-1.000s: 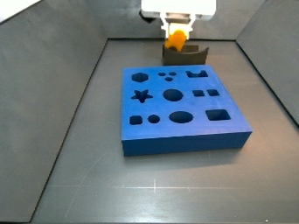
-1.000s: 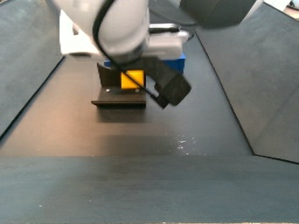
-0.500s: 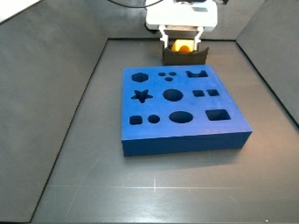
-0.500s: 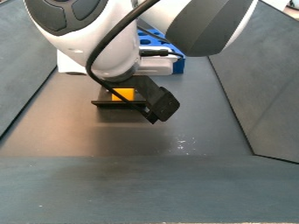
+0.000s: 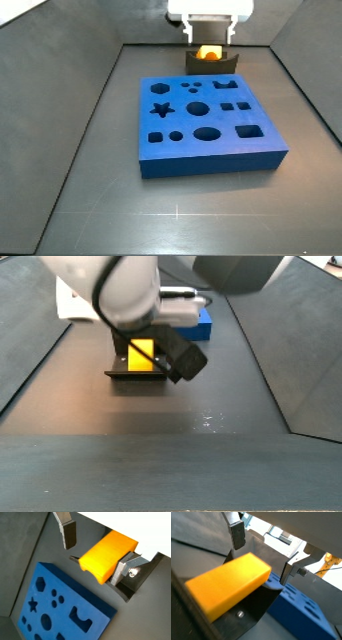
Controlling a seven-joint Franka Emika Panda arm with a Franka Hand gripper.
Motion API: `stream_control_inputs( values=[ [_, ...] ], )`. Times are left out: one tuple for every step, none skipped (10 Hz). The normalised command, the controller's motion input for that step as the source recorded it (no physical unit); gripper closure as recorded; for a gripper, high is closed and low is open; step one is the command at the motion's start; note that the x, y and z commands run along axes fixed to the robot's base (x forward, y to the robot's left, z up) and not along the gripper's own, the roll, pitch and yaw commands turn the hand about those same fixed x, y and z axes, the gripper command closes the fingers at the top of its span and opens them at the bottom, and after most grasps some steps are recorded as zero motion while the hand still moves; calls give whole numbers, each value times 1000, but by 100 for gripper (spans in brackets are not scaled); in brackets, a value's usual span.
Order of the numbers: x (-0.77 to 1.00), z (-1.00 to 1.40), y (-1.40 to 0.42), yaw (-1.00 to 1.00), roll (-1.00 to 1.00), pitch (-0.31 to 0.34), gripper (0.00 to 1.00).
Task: Pick up the arch object. Move up. Place the arch object on the fixture. Regrasp the arch object. Rotate the arch object. Move to above the board. Insert the arch object.
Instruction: Regrasp the arch object.
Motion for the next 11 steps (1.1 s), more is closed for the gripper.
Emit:
stream_control_inputs(
  values=[
    [-25, 1000, 6, 19, 36, 70, 0],
    [-27, 926, 9, 4, 35, 87, 0],
    [-28, 787, 8, -9, 36, 94, 0],
    [-29, 647, 7, -24, 37, 95, 0],
    [-26, 462, 4, -39, 39, 85, 0],
    [118, 1000, -801, 27, 1000, 53, 0],
    [126, 943, -853, 26, 1000, 51, 0],
    [49, 764, -722, 26, 1000, 45, 0],
    [-11, 601, -577, 25, 1000, 39, 0],
    [-35, 484, -483, 25, 1000, 36, 0],
    [-49, 237, -285, 24, 1000, 30, 0]
  ],
)
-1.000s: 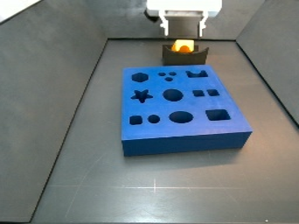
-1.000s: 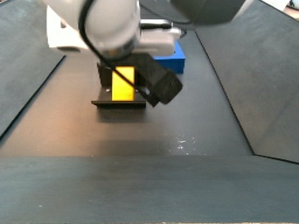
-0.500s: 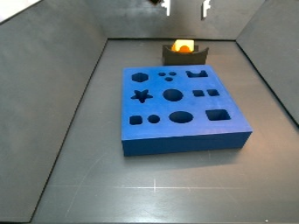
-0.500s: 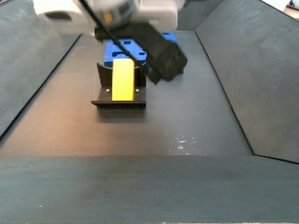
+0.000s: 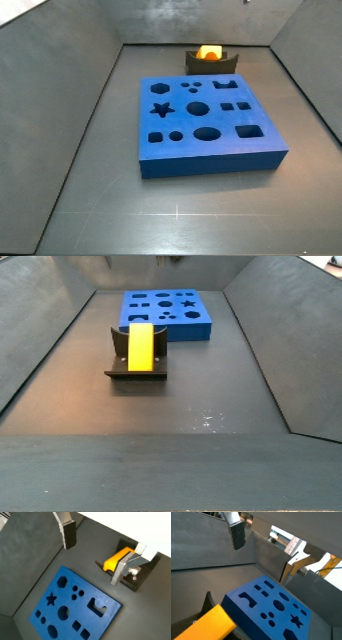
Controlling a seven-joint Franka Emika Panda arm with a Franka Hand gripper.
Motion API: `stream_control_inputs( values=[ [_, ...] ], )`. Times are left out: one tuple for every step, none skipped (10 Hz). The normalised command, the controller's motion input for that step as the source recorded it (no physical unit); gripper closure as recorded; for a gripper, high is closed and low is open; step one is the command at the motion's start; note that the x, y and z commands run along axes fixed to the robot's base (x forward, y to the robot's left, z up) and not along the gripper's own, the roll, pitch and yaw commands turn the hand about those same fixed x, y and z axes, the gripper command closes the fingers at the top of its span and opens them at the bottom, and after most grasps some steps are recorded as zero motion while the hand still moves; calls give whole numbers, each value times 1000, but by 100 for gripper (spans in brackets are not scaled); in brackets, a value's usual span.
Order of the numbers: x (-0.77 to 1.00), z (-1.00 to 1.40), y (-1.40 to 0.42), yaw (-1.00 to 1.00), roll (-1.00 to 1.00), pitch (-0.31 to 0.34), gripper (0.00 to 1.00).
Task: Pick up the arch object. Move up. Place the arch object on the fixture. Regrasp the arch object. Rotate the arch object. Move to above the board. Insert the arch object.
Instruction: Regrasp the arch object.
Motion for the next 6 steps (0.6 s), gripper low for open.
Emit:
stream_control_inputs(
  values=[
    [-44, 56, -141, 25, 1000, 27, 0],
    [-26, -13, -20, 25, 1000, 25, 0],
    [-22, 4, -14, 25, 1000, 25, 0],
    [-35, 19, -29, 25, 1000, 19, 0],
    [-40, 15, -31, 26, 1000, 15, 0],
    [-42, 5, -26, 26, 1000, 8, 0]
  ],
)
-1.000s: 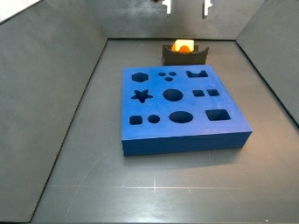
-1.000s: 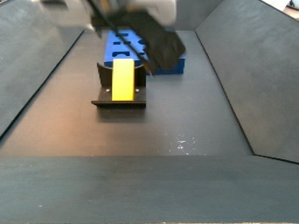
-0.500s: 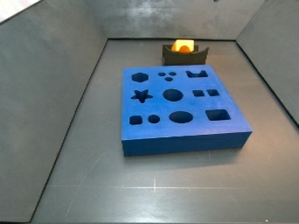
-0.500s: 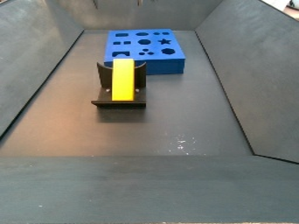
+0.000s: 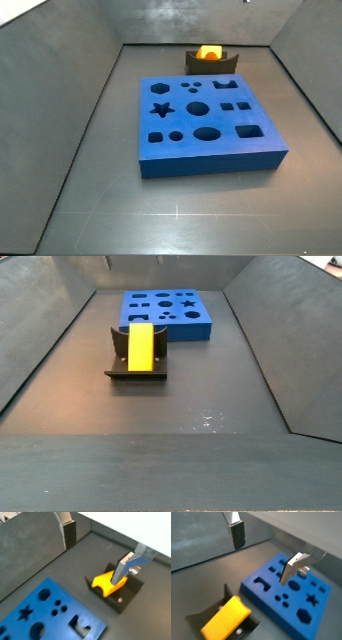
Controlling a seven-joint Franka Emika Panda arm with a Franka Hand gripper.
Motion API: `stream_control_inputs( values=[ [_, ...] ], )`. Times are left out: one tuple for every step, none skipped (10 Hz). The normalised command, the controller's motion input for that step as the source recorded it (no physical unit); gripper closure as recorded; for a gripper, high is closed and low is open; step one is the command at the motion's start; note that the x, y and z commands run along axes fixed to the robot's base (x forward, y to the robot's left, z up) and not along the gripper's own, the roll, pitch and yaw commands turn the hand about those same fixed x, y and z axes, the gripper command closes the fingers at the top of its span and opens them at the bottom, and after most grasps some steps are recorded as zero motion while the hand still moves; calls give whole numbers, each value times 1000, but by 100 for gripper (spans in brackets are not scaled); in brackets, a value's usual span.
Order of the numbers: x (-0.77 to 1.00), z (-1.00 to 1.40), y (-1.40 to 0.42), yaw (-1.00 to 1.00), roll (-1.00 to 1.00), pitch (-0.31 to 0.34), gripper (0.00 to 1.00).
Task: Pick up the arch object. Move up. Place the arch object on the fixture. Regrasp the arch object. Rotate the arch object. Move to above the board. Insert the arch object.
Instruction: Regrasp the arch object.
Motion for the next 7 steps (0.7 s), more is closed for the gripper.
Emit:
stream_control_inputs(
  values=[
    [-42, 7, -24, 27, 1000, 2, 0],
    [-41, 8, -23, 29, 1000, -6, 0],
    [-38, 9, -20, 29, 1000, -10, 0],
    [-29, 7, -21, 31, 1000, -18, 0],
    [-28, 6, -15, 31, 1000, -20, 0],
    [-27, 8, -20, 33, 1000, -19, 0],
    [-23, 12, -18, 34, 1000, -17, 0]
  ],
)
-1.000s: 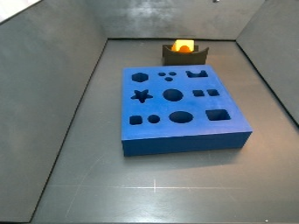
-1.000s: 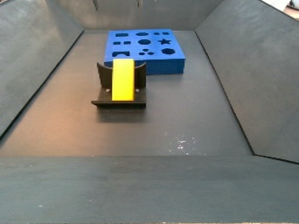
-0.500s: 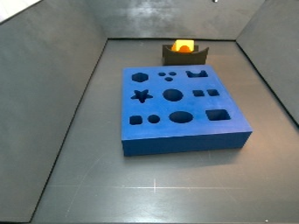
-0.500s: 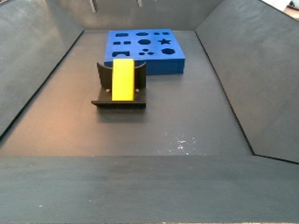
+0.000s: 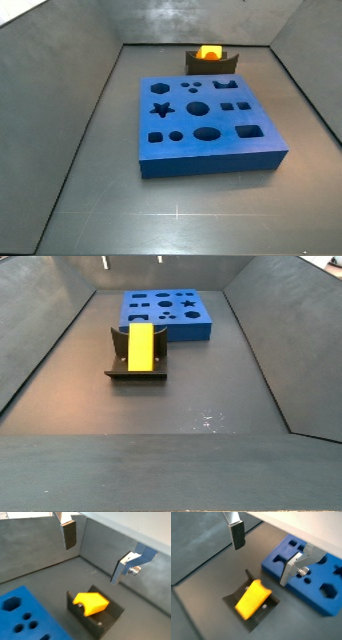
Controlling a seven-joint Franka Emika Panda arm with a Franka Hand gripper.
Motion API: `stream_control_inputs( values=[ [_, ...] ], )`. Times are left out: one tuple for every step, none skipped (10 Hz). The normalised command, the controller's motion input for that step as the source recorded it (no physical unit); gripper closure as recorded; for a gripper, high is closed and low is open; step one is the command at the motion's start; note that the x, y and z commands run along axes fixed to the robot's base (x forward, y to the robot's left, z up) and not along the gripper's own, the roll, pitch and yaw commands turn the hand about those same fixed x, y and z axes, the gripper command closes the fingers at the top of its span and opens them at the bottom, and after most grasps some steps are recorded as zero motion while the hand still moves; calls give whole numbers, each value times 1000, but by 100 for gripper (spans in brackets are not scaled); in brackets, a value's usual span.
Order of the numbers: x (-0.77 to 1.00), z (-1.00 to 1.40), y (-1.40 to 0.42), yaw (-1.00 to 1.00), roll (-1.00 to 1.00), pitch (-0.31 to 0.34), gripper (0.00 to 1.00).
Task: Pick up the arch object. Move up. Place the arch object on the fixture. Regrasp the arch object. Rotate the arch object. Move to above the board. Insert the arch object.
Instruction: Regrasp the arch object.
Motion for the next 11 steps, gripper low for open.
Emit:
stream_control_inputs(
  values=[
    [-9, 9, -20, 34, 1000, -12, 0],
    [3, -4, -20, 36, 1000, -8, 0],
    [19, -7, -22, 37, 1000, 0, 0],
    [31, -9, -25, 40, 1000, 9, 0],
    [45, -10, -25, 43, 1000, 22, 0],
    [56, -9, -31, 49, 1000, 40, 0],
    [70, -6, -33, 61, 1000, 72, 0],
    [80, -11, -35, 77, 986, 101, 0],
    [88, -14, -36, 83, 854, 109, 0],
    [90, -12, -41, 106, 531, 115, 0],
    [88, -16, -41, 119, 342, 111, 0]
  ],
)
